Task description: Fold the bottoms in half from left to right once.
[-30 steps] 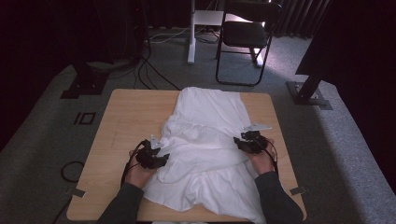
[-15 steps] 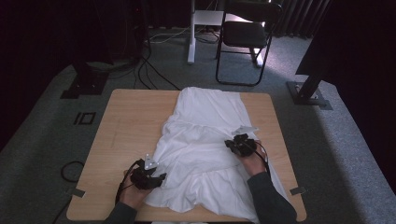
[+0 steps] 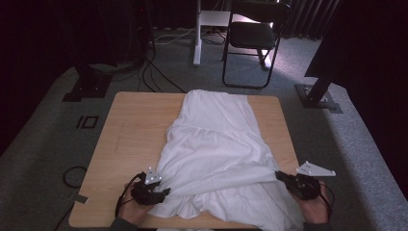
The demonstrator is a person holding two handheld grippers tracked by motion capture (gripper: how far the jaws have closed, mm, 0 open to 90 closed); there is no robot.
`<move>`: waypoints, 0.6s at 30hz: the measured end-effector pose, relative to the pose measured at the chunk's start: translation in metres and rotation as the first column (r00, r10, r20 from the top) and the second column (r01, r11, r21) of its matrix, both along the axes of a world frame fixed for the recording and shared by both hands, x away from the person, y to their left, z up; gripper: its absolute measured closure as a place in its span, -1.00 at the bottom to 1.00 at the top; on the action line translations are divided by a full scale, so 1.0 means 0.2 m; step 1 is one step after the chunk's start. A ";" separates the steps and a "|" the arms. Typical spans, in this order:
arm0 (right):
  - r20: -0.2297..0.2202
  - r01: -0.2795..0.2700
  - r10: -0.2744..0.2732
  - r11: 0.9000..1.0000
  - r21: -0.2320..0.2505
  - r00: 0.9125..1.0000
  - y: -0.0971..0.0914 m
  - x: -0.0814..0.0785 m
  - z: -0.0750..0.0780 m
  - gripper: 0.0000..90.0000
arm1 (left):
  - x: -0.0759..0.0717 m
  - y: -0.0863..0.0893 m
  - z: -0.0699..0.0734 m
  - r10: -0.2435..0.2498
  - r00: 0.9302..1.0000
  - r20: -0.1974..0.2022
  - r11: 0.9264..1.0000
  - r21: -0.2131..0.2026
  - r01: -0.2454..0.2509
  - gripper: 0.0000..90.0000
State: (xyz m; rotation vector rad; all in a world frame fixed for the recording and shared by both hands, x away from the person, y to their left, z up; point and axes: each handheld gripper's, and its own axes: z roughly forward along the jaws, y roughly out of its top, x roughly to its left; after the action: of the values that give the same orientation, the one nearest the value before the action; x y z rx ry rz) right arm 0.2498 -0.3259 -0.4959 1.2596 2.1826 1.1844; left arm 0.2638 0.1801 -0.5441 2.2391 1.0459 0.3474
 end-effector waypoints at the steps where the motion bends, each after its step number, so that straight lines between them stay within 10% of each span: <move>1: -0.023 0.011 -0.011 1.000 0.006 1.000 -0.02 -0.03 -0.04 0.98 | 0.00 0.00 0.00 -0.009 1.000 -0.004 1.000 -0.013 0.009 0.07; 5: -0.158 -0.001 -0.001 1.000 -0.012 0.987 -0.04 -0.06 -0.21 0.75 | -0.01 0.01 0.02 -0.008 1.000 -0.008 0.999 -0.050 0.008 0.07; 12: -0.063 0.010 -0.008 0.999 0.031 0.998 0.05 0.03 -0.12 0.20 | -0.05 0.01 0.02 -0.016 1.000 0.001 0.998 -0.054 0.016 0.05; 18: -0.135 -0.063 0.059 0.998 -0.026 0.989 0.24 0.18 -0.22 0.12 | -0.08 -0.05 -0.02 -0.049 0.998 0.030 0.999 0.022 0.049 0.00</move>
State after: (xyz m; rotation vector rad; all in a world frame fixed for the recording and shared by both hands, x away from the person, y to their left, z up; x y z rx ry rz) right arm 0.2857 -0.2770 -0.5396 1.3027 2.3417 1.1144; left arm 0.2471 0.1692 -0.5482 2.2671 0.9739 0.3722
